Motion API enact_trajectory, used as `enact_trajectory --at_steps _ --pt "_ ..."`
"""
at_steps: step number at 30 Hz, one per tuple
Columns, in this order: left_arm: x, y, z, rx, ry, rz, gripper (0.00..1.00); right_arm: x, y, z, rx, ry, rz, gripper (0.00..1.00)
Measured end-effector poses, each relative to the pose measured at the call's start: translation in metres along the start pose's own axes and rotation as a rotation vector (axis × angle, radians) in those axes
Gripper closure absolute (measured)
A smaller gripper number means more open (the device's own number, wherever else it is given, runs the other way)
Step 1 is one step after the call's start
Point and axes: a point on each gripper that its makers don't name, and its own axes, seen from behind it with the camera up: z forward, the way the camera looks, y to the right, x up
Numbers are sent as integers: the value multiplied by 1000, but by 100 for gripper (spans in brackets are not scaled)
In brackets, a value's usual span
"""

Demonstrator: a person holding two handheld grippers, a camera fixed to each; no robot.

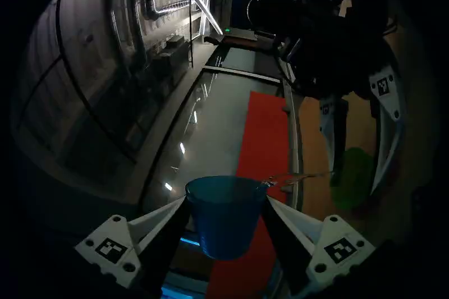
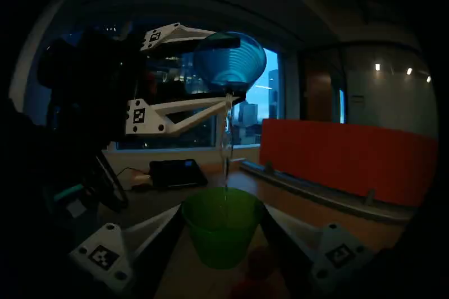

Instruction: Pour water

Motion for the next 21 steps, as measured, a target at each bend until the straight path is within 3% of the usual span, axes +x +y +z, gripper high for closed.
enact_trajectory --at_steps 21 --pt "7 3 4 5 8 133 15 3 6 -3 -10 10 1 8"
